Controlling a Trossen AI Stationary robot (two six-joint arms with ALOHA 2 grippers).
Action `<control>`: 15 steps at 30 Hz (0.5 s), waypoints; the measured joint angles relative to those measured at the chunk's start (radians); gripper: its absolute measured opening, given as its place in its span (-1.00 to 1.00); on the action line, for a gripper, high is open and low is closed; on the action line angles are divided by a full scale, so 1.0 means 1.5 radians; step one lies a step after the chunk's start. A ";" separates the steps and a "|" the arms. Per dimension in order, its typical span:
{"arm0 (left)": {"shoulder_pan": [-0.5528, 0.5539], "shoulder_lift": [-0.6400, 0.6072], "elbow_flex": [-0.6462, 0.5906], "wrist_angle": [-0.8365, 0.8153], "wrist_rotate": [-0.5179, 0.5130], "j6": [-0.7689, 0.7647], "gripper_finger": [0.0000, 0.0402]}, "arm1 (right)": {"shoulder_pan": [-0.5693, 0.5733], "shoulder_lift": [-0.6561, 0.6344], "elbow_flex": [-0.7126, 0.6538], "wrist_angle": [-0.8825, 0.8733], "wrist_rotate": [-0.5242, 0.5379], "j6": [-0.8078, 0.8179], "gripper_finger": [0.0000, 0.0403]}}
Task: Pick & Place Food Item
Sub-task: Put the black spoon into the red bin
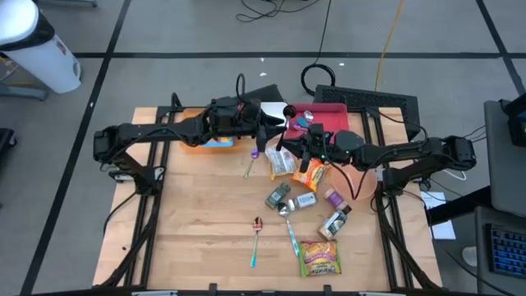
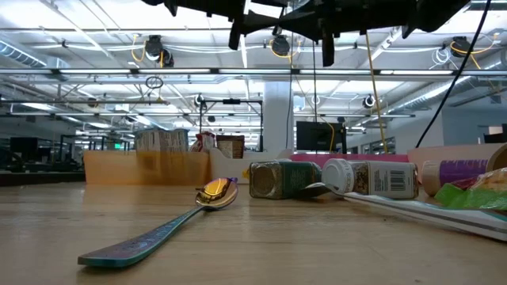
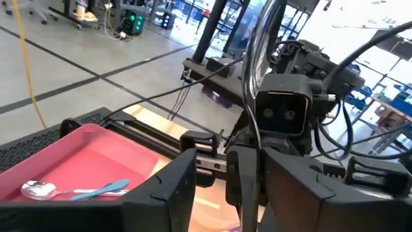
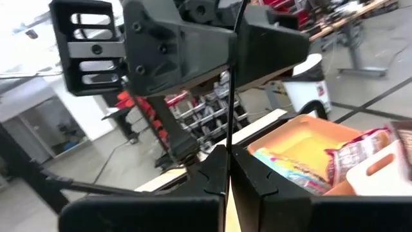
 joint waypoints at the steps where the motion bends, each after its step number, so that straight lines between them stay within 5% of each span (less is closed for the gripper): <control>1: 0.002 0.000 0.000 0.000 0.001 0.004 -0.07 | -0.002 0.000 0.000 0.000 -0.009 0.005 -1.00; 15: 0.026 0.000 0.009 0.036 0.071 0.025 -0.05 | -0.037 0.000 0.000 -0.037 -0.152 0.062 -1.00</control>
